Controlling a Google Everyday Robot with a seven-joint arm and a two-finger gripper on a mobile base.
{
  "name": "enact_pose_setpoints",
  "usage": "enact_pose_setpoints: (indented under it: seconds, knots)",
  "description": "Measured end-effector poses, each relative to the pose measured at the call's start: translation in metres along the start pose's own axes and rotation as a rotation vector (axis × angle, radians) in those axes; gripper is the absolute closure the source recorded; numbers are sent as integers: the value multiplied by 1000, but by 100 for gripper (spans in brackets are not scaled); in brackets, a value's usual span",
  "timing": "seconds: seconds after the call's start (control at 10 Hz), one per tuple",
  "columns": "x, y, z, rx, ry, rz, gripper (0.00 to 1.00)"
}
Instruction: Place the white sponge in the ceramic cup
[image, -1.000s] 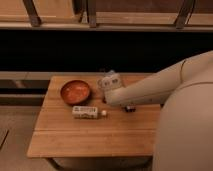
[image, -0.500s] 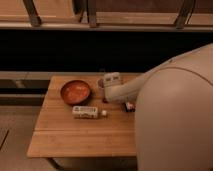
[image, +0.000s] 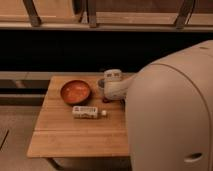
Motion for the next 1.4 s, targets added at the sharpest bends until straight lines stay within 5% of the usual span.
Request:
enact_pose_setpoints:
  seconds: [0.7, 1.4]
  knots:
    - [-19, -18, -15, 21, -59, -55, 20]
    - [-5, -15, -18, 8, -49, -32, 20]
